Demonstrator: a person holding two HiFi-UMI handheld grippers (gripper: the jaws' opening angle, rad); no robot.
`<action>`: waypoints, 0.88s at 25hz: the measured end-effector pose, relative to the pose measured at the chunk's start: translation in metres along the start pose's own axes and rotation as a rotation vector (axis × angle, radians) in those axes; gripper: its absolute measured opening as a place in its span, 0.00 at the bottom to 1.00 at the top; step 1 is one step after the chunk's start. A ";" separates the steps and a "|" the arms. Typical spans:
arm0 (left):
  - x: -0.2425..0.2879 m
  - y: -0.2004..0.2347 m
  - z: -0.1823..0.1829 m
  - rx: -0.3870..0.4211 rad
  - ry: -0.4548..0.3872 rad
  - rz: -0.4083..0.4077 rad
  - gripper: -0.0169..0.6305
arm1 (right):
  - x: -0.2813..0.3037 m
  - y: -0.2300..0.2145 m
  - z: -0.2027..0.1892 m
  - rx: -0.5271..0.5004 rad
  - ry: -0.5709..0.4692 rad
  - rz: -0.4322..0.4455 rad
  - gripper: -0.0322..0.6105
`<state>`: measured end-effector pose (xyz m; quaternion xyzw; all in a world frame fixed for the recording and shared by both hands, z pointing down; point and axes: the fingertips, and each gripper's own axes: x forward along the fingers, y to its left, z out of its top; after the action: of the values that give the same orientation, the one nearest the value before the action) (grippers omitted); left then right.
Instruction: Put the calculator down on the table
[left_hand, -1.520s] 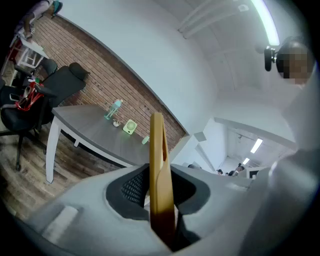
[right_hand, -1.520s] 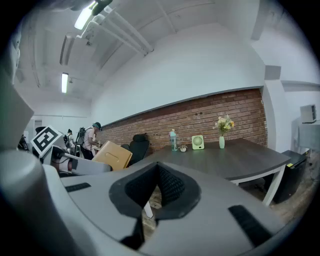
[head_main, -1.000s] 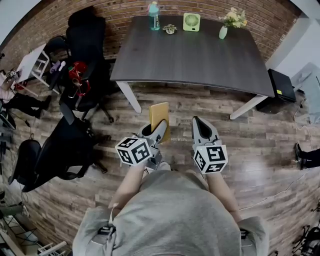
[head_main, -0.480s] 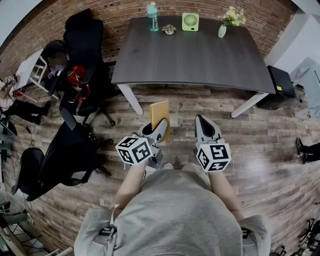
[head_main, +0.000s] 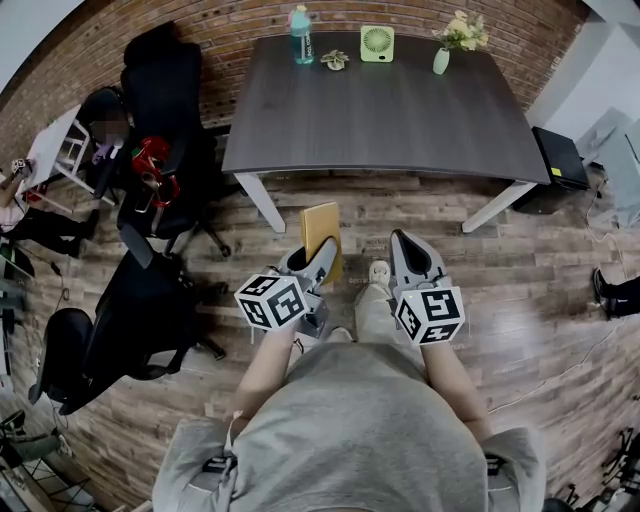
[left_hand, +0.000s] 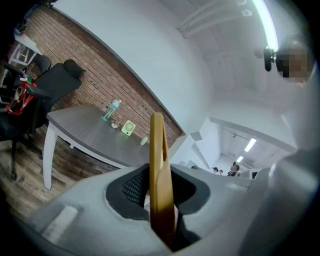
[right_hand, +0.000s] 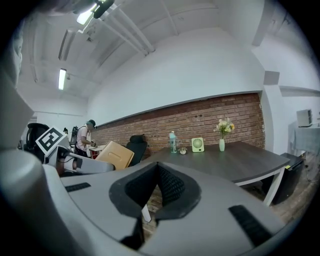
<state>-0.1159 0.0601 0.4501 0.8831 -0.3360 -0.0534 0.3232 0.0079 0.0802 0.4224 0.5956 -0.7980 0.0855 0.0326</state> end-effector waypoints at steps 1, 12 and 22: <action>0.001 0.001 0.001 0.001 -0.002 -0.001 0.16 | 0.002 0.000 0.001 -0.003 -0.001 0.003 0.05; 0.031 0.022 0.010 0.002 0.014 0.010 0.16 | 0.036 -0.012 0.004 -0.020 -0.017 0.030 0.05; 0.077 0.055 0.031 -0.006 0.025 0.025 0.16 | 0.095 -0.040 0.005 -0.028 -0.010 0.038 0.05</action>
<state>-0.0969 -0.0355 0.4685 0.8785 -0.3428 -0.0394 0.3304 0.0194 -0.0211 0.4355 0.5804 -0.8103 0.0720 0.0351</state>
